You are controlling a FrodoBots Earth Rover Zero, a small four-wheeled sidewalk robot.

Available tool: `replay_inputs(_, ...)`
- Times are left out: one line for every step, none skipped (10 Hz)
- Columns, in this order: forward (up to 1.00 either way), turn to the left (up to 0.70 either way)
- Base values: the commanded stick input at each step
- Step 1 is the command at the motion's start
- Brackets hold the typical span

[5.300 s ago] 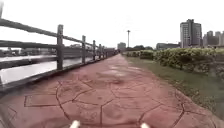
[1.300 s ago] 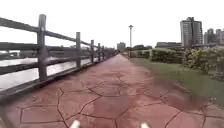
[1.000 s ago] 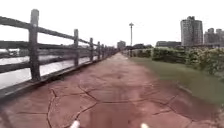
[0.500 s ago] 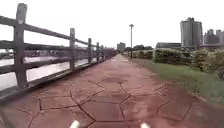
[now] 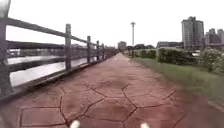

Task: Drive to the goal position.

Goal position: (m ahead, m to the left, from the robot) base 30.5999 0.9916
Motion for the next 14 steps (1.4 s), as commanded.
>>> replay_inputs(0.70, 0.00)
replay_inputs(0.70, 0.00)
replay_inputs(0.70, 0.00)
replay_inputs(0.70, 0.00)
replay_inputs(0.70, 0.00)
replay_inputs(0.70, 0.00)
replay_inputs(0.70, 0.00)
replay_inputs(0.70, 0.00)
replay_inputs(0.70, 0.00)
replay_inputs(0.70, 0.00)
replay_inputs(0.70, 0.00)
replay_inputs(0.70, 0.00)
replay_inputs(0.70, 0.00)
replay_inputs(0.70, 0.00)
